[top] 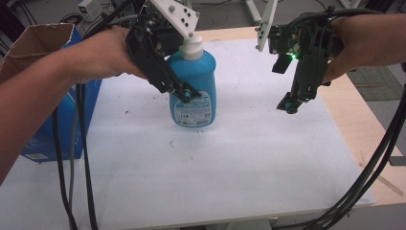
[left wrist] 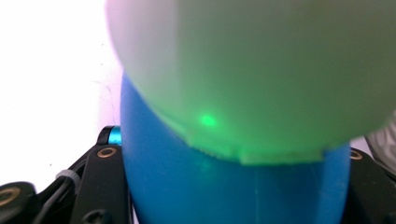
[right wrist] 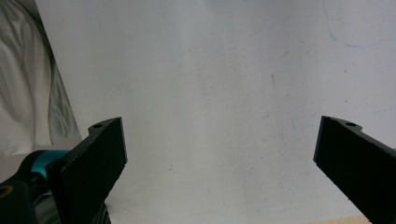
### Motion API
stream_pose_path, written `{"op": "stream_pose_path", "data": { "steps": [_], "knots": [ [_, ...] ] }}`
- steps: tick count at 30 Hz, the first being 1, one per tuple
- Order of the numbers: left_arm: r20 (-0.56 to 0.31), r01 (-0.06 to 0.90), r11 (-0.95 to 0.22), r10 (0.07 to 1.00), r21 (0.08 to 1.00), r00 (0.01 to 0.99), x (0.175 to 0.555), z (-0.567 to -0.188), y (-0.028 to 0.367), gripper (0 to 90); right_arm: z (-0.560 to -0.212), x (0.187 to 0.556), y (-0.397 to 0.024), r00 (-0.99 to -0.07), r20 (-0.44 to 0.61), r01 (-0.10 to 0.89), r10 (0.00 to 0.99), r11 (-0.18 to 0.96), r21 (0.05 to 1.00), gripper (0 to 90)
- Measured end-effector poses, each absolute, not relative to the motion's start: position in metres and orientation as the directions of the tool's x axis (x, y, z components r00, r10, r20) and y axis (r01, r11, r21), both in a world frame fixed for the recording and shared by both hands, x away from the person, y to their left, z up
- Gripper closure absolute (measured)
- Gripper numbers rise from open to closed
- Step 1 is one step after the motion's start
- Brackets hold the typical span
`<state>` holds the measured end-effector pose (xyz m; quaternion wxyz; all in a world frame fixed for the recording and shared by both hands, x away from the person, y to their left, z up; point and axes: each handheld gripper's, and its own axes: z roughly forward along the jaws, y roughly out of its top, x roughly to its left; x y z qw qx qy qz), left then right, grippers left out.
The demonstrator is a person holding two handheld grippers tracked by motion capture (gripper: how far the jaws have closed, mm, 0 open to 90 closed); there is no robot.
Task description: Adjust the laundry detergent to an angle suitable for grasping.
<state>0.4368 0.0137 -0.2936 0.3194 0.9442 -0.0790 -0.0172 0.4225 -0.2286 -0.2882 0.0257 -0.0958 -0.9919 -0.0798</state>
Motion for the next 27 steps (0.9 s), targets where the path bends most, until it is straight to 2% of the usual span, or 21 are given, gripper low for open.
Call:
{"op": "stream_pose_path", "data": {
  "steps": [10, 27],
  "knots": [
    [0.0, -0.204, -0.774, -0.254, 0.6, 0.967, 0.432, -0.303, 0.004, 43.6, -0.291, 0.426, -0.229, -0.979, 0.071, 0.201, 0.193, 0.969, 0.144, 1.9],
    [-0.022, -0.241, -0.777, -0.311, 0.581, 0.95, 0.429, -0.331, -0.013, 43.8, -0.294, 0.426, -0.228, -0.975, 0.078, 0.215, 0.206, 0.968, 0.133, 1.9]
  ]
}}
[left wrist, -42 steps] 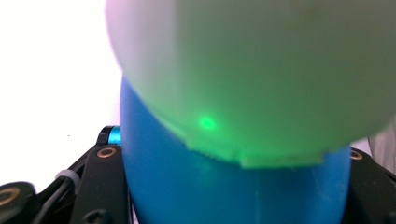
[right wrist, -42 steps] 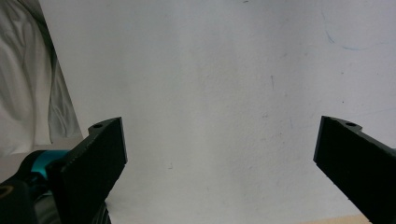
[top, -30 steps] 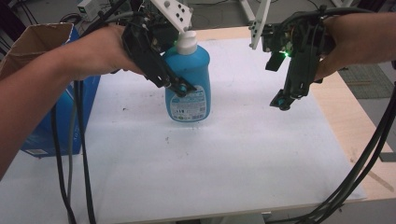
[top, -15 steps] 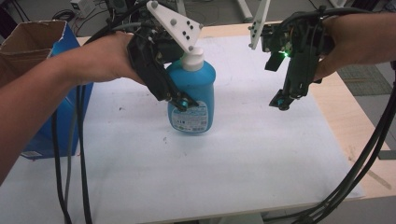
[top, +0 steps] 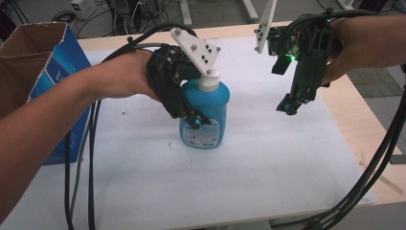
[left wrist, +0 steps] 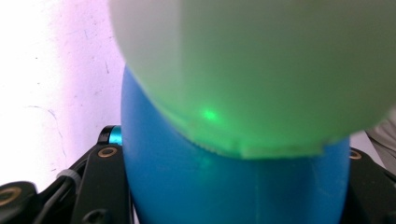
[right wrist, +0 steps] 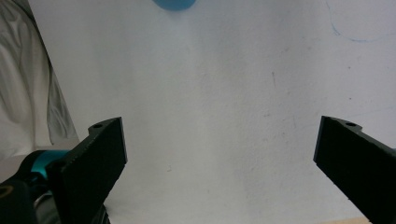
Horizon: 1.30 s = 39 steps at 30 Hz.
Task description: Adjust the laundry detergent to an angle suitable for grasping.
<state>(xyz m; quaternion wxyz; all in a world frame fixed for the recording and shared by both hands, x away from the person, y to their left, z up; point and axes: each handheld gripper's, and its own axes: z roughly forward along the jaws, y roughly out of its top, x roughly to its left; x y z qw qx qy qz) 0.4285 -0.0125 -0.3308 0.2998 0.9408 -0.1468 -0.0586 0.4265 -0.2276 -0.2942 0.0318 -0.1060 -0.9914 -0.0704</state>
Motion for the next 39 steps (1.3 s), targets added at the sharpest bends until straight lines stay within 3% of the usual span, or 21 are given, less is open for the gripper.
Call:
{"op": "stream_pose_path", "data": {
  "steps": [12, 22, 25, 30, 39],
  "knots": [
    [0.0, -0.292, -0.75, -0.364, 0.594, 0.932, 0.431, -0.334, -0.009, 43.2, -0.296, 0.427, -0.229, -0.974, 0.085, 0.22, 0.21, 0.966, 0.136, 1.9],
    [-0.045, -0.226, -0.757, -0.319, 0.612, 0.947, 0.433, -0.335, -0.008, 42.5, -0.297, 0.427, -0.231, -0.974, 0.081, 0.22, 0.21, 0.966, 0.139, 1.9],
    [-0.071, -0.199, -0.763, -0.305, 0.614, 0.95, 0.434, -0.335, -0.007, 40.4, -0.298, 0.427, -0.231, -0.973, 0.083, 0.224, 0.214, 0.965, 0.134, 1.9],
    [-0.106, -0.14, -0.779, -0.256, 0.612, 0.961, 0.434, -0.334, -0.007, 27.2, -0.298, 0.427, -0.229, -0.973, 0.083, 0.223, 0.213, 0.965, 0.136, 1.8],
    [-0.096, -0.099, -0.77, -0.204, 0.631, 0.974, 0.435, -0.327, -0.002, 21.6, -0.297, 0.427, -0.23, -0.975, 0.078, 0.218, 0.208, 0.965, 0.145, 1.9]
  ]
}}
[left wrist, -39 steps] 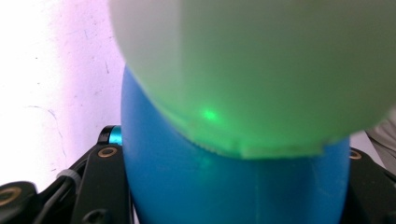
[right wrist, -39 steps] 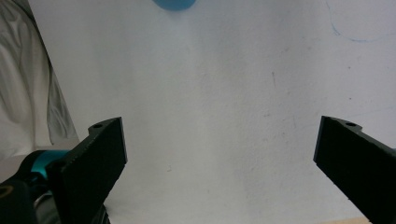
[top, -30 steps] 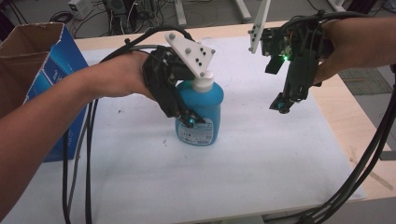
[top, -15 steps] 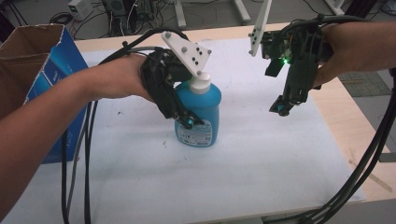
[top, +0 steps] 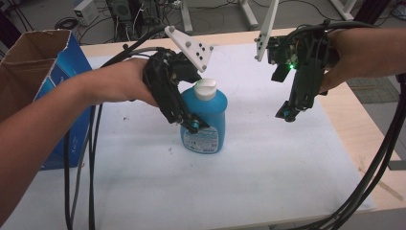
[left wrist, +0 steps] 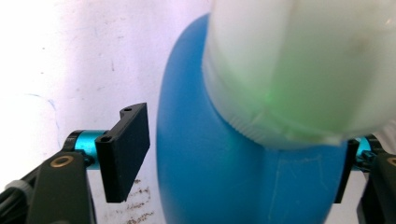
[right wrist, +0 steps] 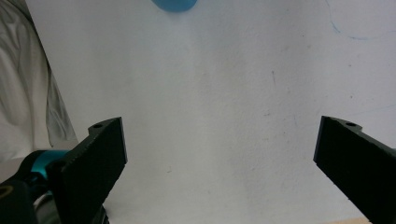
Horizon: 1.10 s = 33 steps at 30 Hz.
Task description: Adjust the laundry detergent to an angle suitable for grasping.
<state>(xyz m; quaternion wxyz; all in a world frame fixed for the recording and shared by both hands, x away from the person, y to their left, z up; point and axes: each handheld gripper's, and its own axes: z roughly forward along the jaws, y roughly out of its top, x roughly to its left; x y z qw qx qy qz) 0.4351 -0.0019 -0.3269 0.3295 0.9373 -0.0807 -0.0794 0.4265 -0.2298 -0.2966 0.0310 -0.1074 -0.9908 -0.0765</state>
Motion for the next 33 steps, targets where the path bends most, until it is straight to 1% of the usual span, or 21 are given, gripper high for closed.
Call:
{"op": "stream_pose_path", "data": {
  "steps": [1, 4, 7, 8, 12, 15, 19, 22, 24, 26, 28, 30, 31, 33],
  "knots": [
    [-0.095, -0.092, -0.767, -0.195, 0.635, 0.976, 0.435, -0.326, -0.001, 20.3, -0.296, 0.426, -0.23, -0.975, 0.076, 0.219, 0.21, 0.965, 0.144, 1.9],
    [-0.09, -0.079, -0.761, -0.178, 0.644, 0.98, 0.434, -0.322, 0.002, 20.3, -0.296, 0.426, -0.231, -0.976, 0.075, 0.214, 0.205, 0.965, 0.15, 1.9],
    [-0.061, -0.078, -0.757, -0.154, 0.648, 0.986, 0.434, -0.317, 0.008, 20.3, -0.295, 0.426, -0.231, -0.975, 0.07, 0.219, 0.211, 0.964, 0.148, 1.9],
    [-0.076, -0.065, -0.758, -0.149, 0.649, 0.986, 0.433, -0.316, 0.01, 20.3, -0.295, 0.425, -0.231, -0.975, 0.07, 0.219, 0.211, 0.964, 0.152, 1.8],
    [-0.064, -0.058, -0.754, -0.131, 0.654, 0.989, 0.432, -0.31, 0.016, 20.3, -0.293, 0.425, -0.231, -0.975, 0.069, 0.219, 0.211, 0.963, 0.157, 1.9],
    [-0.073, -0.034, -0.742, -0.111, 0.669, 0.991, 0.432, -0.301, 0.025, 20.3, -0.294, 0.426, -0.232, -0.976, 0.065, 0.215, 0.207, 0.963, 0.16, 1.9],
    [-0.059, 0.002, -0.74, -0.051, 0.673, 0.997, 0.432, -0.289, 0.035, 20.3, -0.294, 0.426, -0.234, -0.976, 0.062, 0.218, 0.211, 0.962, 0.162, 1.9],
    [-0.065, 0.03, -0.738, -0.018, 0.674, 0.998, 0.434, -0.283, 0.041, 20.3, -0.294, 0.426, -0.234, -0.975, 0.063, 0.219, 0.212, 0.962, 0.163, 1.9],
    [-0.043, 0.01, -0.743, -0.024, 0.669, 0.999, 0.436, -0.28, 0.045, 20.3, -0.294, 0.426, -0.233, -0.975, 0.063, 0.219, 0.212, 0.961, 0.167, 1.9],
    [-0.054, 0.011, -0.739, -0.034, 0.673, 0.998, 0.436, -0.278, 0.048, 20.3, -0.294, 0.426, -0.233, -0.977, 0.059, 0.21, 0.203, 0.963, 0.17, 1.9],
    [-0.036, 0.003, -0.737, -0.03, 0.676, 0.999, 0.436, -0.275, 0.05, 20.2, -0.293, 0.426, -0.233, -0.976, 0.06, 0.216, 0.208, 0.962, 0.165, 1.9],
    [-0.028, 0.0, -0.735, -0.026, 0.678, 0.999, 0.435, -0.273, 0.051, 12.0, -0.293, 0.426, -0.234, -0.976, 0.061, 0.216, 0.209, 0.962, 0.167, 1.9],
    [-0.03, 0.017, -0.733, -0.005, 0.68, 1.0, 0.435, -0.271, 0.052, 7.1, -0.293, 0.426, -0.234, -0.975, 0.061, 0.219, 0.212, 0.962, 0.166, 1.9],
    [-0.029, 0.041, -0.736, 0.03, 0.676, 0.999, 0.436, -0.268, 0.054, 6.4, -0.293, 0.426, -0.234, -0.976, 0.059, 0.218, 0.21, 0.961, 0.17, 1.9]
  ]
}}
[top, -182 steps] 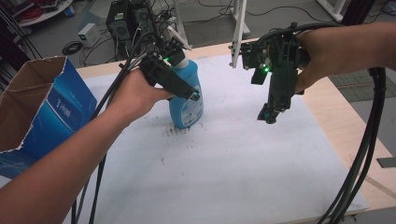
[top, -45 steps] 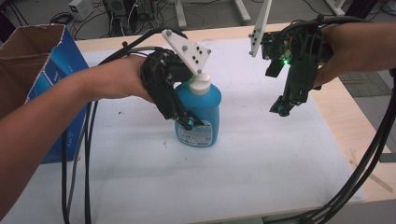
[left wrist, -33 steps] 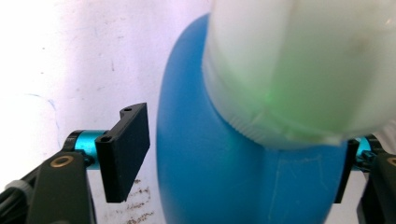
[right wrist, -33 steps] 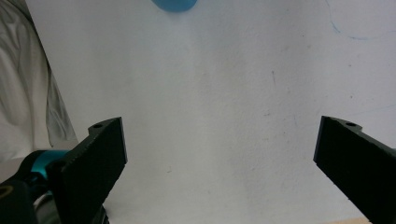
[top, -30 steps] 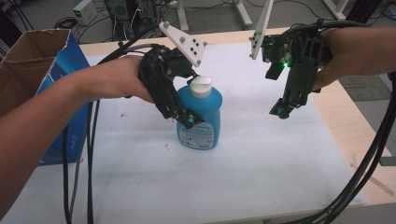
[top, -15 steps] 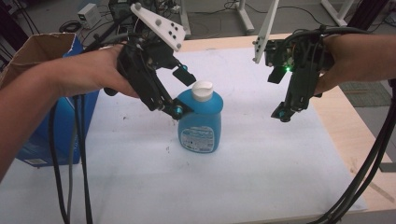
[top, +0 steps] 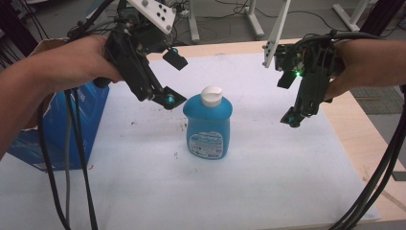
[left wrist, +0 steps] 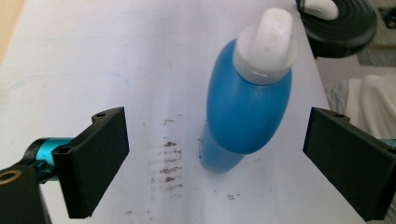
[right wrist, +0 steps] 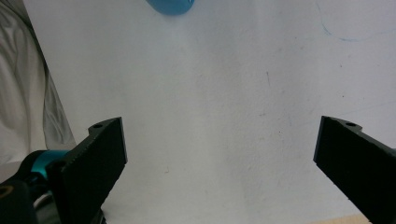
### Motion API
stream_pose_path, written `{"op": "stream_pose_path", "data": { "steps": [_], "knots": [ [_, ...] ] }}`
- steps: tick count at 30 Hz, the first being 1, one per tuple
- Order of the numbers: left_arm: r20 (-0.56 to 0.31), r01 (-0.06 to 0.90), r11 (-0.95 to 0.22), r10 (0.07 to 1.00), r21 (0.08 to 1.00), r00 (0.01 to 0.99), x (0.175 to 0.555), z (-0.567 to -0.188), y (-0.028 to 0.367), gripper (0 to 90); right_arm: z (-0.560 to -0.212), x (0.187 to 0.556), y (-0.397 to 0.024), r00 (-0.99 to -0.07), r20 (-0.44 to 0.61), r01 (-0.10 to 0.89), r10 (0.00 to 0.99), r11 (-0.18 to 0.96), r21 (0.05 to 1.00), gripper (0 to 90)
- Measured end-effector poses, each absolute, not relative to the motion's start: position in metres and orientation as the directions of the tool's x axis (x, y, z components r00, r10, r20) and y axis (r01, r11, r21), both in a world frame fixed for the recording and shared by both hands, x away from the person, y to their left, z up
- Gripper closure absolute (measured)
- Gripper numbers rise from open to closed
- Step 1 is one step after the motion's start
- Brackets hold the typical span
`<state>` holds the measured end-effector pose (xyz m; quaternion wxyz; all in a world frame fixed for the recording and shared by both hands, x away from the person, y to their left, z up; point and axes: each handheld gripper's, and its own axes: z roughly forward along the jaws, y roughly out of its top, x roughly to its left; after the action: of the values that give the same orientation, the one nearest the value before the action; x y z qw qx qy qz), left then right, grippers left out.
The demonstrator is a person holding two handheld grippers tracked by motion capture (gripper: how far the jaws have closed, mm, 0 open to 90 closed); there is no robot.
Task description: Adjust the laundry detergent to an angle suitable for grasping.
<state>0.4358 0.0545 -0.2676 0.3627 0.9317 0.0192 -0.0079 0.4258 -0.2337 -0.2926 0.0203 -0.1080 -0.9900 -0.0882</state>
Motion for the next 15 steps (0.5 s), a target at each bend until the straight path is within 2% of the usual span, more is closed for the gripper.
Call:
{"op": "stream_pose_path", "data": {
  "steps": [1, 9, 15],
  "knots": [
    [-0.024, 0.049, -0.741, 0.044, 0.67, 0.999, 0.436, -0.266, 0.055, 1.6, -0.292, 0.425, -0.234, -0.975, 0.059, 0.222, 0.215, 0.96, 0.168, 1.9],
    [0.027, 0.053, -0.779, 0.089, 0.625, 0.996, 0.429, -0.253, 0.066, 1.6, -0.29, 0.424, -0.234, -0.976, 0.056, 0.217, 0.21, 0.96, 0.179, 1.9],
    [0.018, 0.108, -0.84, 0.139, 0.531, 0.99, 0.413, -0.245, 0.076, 1.6, -0.289, 0.425, -0.234, -0.976, 0.055, 0.216, 0.209, 0.959, 0.186, 1.9]
  ]
}}
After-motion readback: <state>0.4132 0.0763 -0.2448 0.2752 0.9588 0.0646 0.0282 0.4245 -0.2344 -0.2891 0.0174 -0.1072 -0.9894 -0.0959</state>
